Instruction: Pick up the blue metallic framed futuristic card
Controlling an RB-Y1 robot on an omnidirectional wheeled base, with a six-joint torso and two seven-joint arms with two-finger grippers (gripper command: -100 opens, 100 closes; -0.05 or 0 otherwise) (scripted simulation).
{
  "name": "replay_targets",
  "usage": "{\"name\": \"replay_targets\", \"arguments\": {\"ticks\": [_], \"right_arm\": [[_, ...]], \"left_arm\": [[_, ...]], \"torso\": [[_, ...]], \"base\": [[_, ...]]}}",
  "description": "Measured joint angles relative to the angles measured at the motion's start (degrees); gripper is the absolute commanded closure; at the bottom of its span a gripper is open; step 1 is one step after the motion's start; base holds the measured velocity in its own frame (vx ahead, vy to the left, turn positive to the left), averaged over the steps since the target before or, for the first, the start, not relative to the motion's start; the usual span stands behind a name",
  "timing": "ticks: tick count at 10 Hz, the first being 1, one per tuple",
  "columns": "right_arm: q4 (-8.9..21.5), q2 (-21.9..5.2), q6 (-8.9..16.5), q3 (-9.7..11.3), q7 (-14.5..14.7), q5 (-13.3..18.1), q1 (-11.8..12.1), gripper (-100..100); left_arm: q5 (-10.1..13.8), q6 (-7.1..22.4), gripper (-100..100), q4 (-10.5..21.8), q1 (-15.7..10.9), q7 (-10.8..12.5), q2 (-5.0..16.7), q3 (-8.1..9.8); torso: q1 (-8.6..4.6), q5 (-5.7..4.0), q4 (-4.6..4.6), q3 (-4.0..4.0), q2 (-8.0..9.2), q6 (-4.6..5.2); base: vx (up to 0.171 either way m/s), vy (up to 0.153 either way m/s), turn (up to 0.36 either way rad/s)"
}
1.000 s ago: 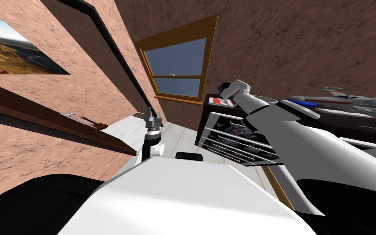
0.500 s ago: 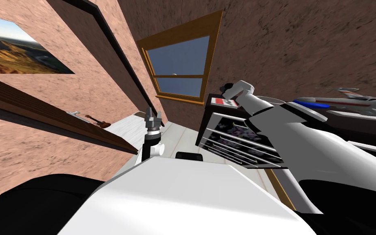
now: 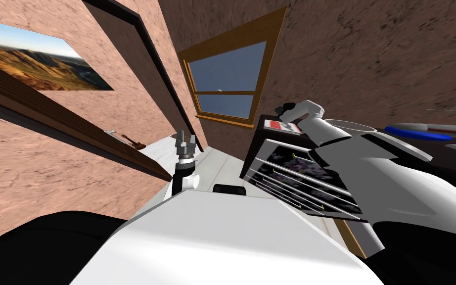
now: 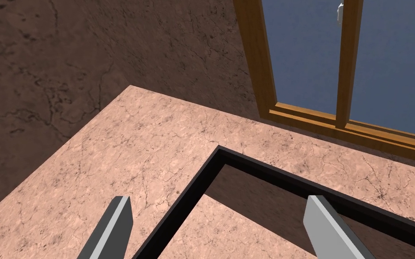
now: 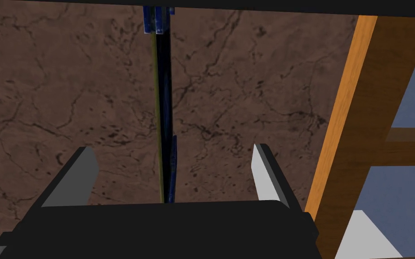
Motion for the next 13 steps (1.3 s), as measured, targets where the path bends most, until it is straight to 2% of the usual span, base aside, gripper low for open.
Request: {"name": "replay_targets", "arguments": {"ticks": [1, 4, 7, 9, 10, 11, 13], "right_arm": [[-2.5, -2.0, 0.8, -0.9, 0.1, -0.2, 1.5, -100], [-5.1, -4.9, 1.4, -2.7, 0.5, -0.7, 4.0, -100], [-9.8, -9.8, 2.7, -5.9, 1.0, -1.6, 8.4, -100], [-14.4, -13.4, 3.8, -8.6, 0.9, -1.9, 12.7, -100], [-15.0, -14.6, 4.1, -9.2, 1.5, -2.5, 13.0, -100], [-15.0, -14.7, 4.2, -9.2, 1.7, -2.5, 13.0, 100], [-14.9, -14.8, 4.3, -9.3, 1.7, -2.5, 13.0, 100]], "left_arm": [[0.0, 0.0, 0, 0.0, 0.0, 0.0, 0.0, 0.01], [0.0, 0.0, 0, 0.0, 0.0, 0.0, 0.0, 0.01], [0.0, 0.0, 0, 0.0, 0.0, 0.0, 0.0, 0.01], [0.0, 0.0, 0, 0.0, 0.0, 0.0, 0.0, 0.0], [0.0, 0.0, 0, 0.0, 0.0, 0.0, 0.0, 0.01], [0.0, 0.0, 0, 0.0, 0.0, 0.0, 0.0, 0.01], [0.0, 0.0, 0, 0.0, 0.0, 0.0, 0.0, 0.01]], "torso": [[-0.06, -0.01, 0.02, 0.02, 0.02, 0.07], [-0.11, -0.02, 0.03, 0.05, 0.07, 0.06], [-0.05, 0.0, 0.02, 0.03, 0.04, 0.06], [0.01, 0.01, 0.01, 0.01, 0.02, 0.01], [-0.03, 0.01, 0.03, 0.03, 0.04, 0.06], [-0.09, -0.02, 0.02, 0.04, 0.07, 0.05], [-0.05, -0.02, -0.02, 0.02, 0.06, -0.08]], "base": [[0.024, 0.031, 0.119], [0.013, 0.02, 0.067], [0.024, 0.032, 0.143], [0.026, 0.033, 0.158], [0.008, 0.009, -0.01], [0.0, 0.0, 0.0], [0.001, -0.001, -0.014]]}}
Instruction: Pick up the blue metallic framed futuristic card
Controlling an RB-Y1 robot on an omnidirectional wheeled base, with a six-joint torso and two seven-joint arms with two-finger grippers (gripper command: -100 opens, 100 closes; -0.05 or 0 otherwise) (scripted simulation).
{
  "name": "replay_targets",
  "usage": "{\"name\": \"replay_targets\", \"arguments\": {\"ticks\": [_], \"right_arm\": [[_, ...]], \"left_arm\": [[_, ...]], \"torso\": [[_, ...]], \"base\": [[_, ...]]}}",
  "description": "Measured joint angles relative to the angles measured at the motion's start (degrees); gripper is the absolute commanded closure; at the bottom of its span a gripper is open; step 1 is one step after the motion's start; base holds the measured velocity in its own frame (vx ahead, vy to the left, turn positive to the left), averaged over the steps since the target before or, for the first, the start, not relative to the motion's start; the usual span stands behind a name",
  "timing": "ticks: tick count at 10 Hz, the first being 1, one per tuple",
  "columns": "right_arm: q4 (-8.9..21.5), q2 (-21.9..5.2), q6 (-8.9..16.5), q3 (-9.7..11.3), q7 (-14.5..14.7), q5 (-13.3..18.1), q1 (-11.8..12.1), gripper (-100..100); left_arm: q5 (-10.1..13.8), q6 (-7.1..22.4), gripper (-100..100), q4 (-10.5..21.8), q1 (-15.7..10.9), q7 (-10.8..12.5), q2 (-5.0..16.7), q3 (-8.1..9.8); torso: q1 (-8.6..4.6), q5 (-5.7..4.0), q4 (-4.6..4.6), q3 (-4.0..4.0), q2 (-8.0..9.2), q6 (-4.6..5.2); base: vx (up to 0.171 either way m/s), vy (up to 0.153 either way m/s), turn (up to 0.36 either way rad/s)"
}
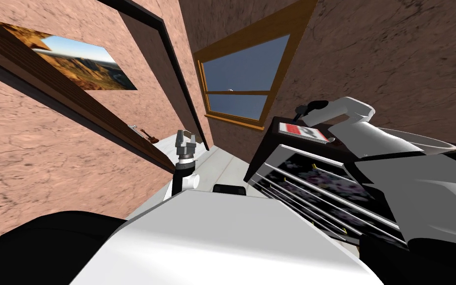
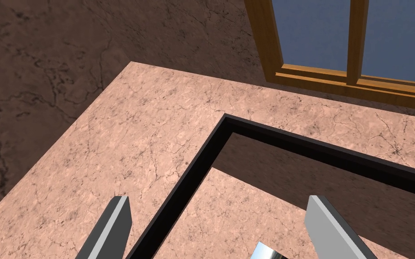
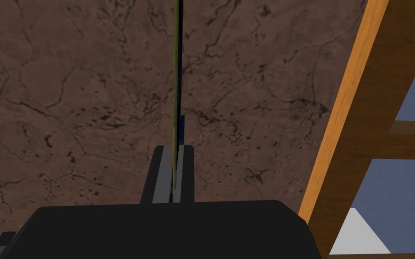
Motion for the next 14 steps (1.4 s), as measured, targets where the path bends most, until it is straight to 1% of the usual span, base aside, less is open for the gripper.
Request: {"name": "replay_targets", "arguments": {"ticks": [2, 3, 4, 5, 6, 7, 8, 9, 10, 11, 12, 14], "right_arm": [[0.0, 0.0, 0.0, 0.0, 0.0, 0.0, 0.0, 100], [0.0, 0.0, 0.0, 0.0, 0.0, 0.0, 0.0, 0], [0.0, 0.0, 0.0, 0.0, 0.0, 0.0, 0.0, 100], [1.2, 1.1, -0.6, 0.7, -0.2, 0.3, -0.9, 100], [2.8, 3.0, -1.4, 2.1, -0.5, 0.8, -2.7, 100], [3.9, 3.9, -1.7, 2.7, -0.6, 0.8, -3.7, 100], [5.9, 5.7, -2.3, 3.9, -0.7, 1.1, -5.5, 100], [6.2, 6.8, -2.4, 5.0, -1.5, 1.7, -6.4, 100], [6.7, 7.9, -2.1, 5.7, -1.9, 1.9, -7.3, 100], [8.3, 8.8, -2.2, 6.2, -1.5, 1.6, -8.3, 100], [8.6, 9.8, -2.1, 7.1, -1.6, 1.8, -9.3, 100], [11.2, 11.5, -2.8, 8.0, -1.4, 1.9, -10.9, 100]], "left_arm": [[0.0, 0.0, 0, 0.0, 0.0, 0.0, 0.0, 0.0], [0.0, 0.0, 0, 0.0, 0.0, 0.0, 0.0, 0.0], [0.0, 0.0, 0, 0.0, 0.0, 0.0, 0.0, 0.0], [0.0, 0.0, 0, 0.0, 0.0, 0.0, 0.0, 0.0], [0.0, 0.0, 0, 0.0, 0.0, 0.0, 0.0, 0.0], [0.0, 0.0, 0, 0.0, 0.0, 0.0, 0.0, 0.0], [0.0, 0.0, 0, 0.0, 0.0, 0.0, 0.0, 0.0], [0.0, 0.0, 0, 0.0, 0.0, 0.0, 0.0, 0.0], [0.0, 0.0, 0, 0.0, 0.0, 0.0, 0.0, 0.0], [0.0, 0.0, 0, 0.0, 0.0, 0.0, 0.0, 0.0], [0.0, 0.0, 0, 0.0, 0.0, 0.0, 0.0, 0.0], [0.0, 0.0, 0, 0.0, 0.0, 0.0, 0.0, 0.0]], "torso": [[-0.03, -0.01, -0.01, -0.02, -0.02, 0.03], [-0.02, 0.0, -0.01, -0.02, -0.03, 0.03], [-0.02, 0.0, -0.01, -0.02, -0.03, 0.03], [-0.11, -0.06, -0.05, -0.02, 0.01, 0.13], [-0.28, -0.19, -0.1, 0.0, 0.11, 0.29], [-0.36, -0.27, -0.16, 0.0, 0.17, 0.34], [-0.43, -0.35, -0.24, -0.03, 0.2, 0.44], [-0.53, -0.47, -0.33, -0.03, 0.28, 0.58], [-0.53, -0.53, -0.41, -0.06, 0.3, 0.56], [-0.49, -0.53, -0.45, -0.1, 0.27, 0.53], [-0.51, -0.55, -0.47, -0.1, 0.27, 0.55], [-0.54, -0.59, -0.51, -0.15, 0.21, 0.48]], "base": [[0.0, 0.0, 0.0], [0.0, 0.0, 0.0], [-0.013, -0.021, -0.134], [-0.026, -0.043, -0.241], [-0.027, -0.028, -0.08], [-0.025, -0.035, -0.146], [-0.023, -0.042, -0.194], [-0.018, -0.027, -0.089], [-0.015, -0.01, -0.001], [-0.02, -0.02, -0.127], [-0.019, -0.018, -0.094], [-0.013, -0.014, -0.072]]}}
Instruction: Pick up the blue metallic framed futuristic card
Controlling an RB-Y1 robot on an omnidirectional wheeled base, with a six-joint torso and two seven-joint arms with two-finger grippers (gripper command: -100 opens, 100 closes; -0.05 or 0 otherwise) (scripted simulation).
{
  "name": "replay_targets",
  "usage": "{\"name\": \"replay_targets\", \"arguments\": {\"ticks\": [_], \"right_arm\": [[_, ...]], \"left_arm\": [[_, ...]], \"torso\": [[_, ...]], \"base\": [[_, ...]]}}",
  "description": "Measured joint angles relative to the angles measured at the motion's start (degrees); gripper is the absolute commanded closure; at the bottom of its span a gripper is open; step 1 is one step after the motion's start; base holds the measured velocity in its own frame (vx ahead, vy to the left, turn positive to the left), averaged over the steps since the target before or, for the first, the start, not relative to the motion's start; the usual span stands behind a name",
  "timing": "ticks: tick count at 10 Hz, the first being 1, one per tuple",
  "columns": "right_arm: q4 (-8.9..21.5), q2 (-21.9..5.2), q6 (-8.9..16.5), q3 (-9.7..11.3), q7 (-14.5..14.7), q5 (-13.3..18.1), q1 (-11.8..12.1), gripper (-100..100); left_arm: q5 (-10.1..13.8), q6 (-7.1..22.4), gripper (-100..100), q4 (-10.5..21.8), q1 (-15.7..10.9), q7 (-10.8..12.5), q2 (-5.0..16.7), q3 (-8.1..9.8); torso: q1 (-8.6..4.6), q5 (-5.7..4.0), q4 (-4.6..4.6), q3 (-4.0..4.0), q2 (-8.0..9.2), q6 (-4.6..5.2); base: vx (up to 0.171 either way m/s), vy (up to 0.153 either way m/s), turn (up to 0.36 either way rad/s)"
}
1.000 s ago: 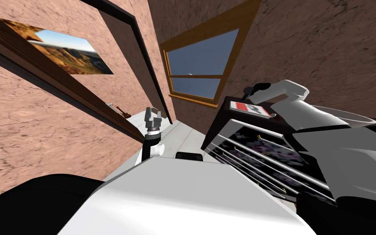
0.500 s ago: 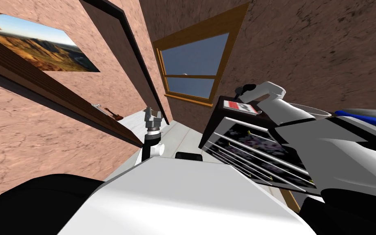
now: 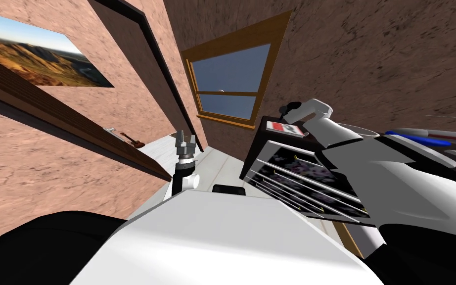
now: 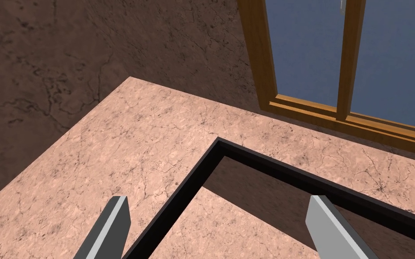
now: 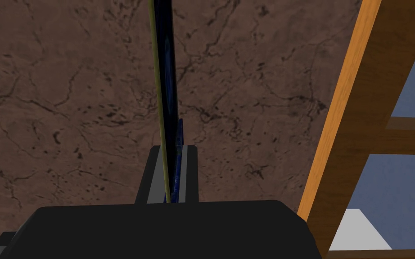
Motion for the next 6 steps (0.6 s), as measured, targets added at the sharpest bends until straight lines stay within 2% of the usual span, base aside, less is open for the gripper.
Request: {"name": "replay_targets", "arguments": {"ticks": [1, 5, 6], "right_arm": [[2.5, 1.8, -0.8, 1.1, 0.3, 0.0, -1.8, 100], [5.9, 7.4, -1.2, 5.5, -1.6, 1.7, -7.1, 100], [8.1, 9.4, -1.8, 6.3, -1.6, 2.0, -8.5, 100]], "left_arm": [[0.0, 0.0, 0, 0.0, 0.0, 0.0, 0.0, 0.0], [0.0, 0.0, 0, 0.0, 0.0, 0.0, 0.0, 0.01], [0.0, 0.0, 0, 0.0, 0.0, 0.0, 0.0, 0.0]], "torso": [[-0.03, -0.01, 0.0, -0.01, -0.01, 0.01], [-0.17, -0.06, 0.04, 0.08, 0.13, 0.14], [-0.09, -0.04, 0.01, 0.05, 0.1, 0.04]], "base": [[-0.024, -0.038, -0.196], [-0.023, -0.039, -0.137], [-0.016, -0.026, -0.136]]}}
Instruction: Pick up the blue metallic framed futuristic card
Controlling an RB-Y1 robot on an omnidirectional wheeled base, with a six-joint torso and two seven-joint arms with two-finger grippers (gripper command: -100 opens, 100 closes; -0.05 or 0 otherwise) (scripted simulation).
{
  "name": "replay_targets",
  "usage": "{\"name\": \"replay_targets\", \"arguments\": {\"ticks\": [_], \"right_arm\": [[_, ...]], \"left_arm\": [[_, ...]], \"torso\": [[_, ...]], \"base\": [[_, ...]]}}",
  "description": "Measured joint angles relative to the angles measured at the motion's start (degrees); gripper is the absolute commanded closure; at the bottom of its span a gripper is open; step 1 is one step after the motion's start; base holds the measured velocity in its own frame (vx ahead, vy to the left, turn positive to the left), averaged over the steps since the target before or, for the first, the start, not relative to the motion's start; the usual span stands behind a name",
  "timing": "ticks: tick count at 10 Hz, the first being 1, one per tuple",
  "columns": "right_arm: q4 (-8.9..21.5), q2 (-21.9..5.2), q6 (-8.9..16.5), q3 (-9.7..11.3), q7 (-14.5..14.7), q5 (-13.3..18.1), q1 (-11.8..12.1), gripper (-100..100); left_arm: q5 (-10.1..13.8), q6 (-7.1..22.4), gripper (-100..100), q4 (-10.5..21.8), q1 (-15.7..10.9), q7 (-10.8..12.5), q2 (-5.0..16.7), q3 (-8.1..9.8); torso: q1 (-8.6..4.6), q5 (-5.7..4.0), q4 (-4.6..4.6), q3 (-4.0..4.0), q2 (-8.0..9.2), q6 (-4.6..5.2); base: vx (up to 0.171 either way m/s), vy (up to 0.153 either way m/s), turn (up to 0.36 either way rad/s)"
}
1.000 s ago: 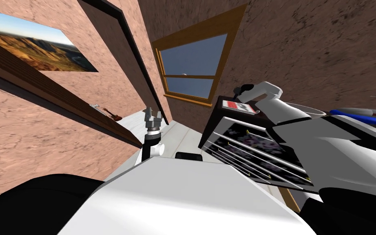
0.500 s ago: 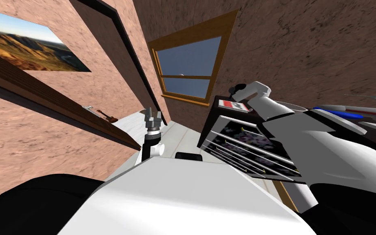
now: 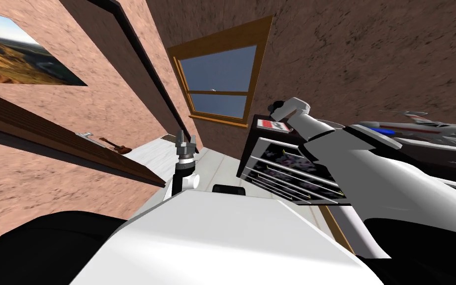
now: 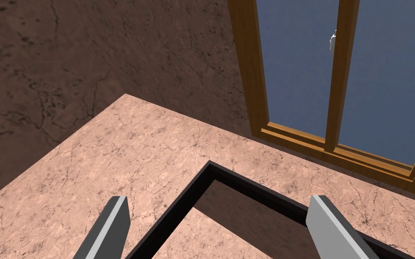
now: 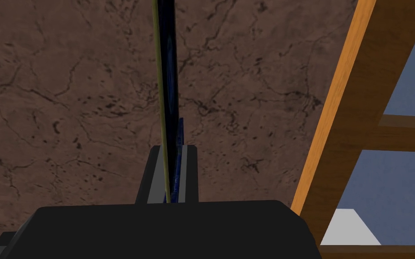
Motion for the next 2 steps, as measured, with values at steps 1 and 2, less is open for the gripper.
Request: {"name": "replay_targets", "arguments": {"ticks": [1, 2], "right_arm": [[2.8, 2.2, -0.9, 1.2, 0.0, 0.3, -2.0, 100], [3.1, 2.3, -1.1, 1.3, -0.1, 0.3, -2.2, 0]], "left_arm": [[0.0, 0.0, 0, 0.0, 0.0, 0.0, 0.0, 0.0], [0.0, 0.0, 0, 0.0, 0.0, 0.0, 0.0, 0.0]], "torso": [[0.06, 0.04, 0.02, 0.0, -0.03, 0.02], [0.08, 0.03, 0.0, -0.01, -0.04, 0.02]], "base": [[-0.006, -0.009, -0.026], [0.0, 0.0, 0.0]]}}
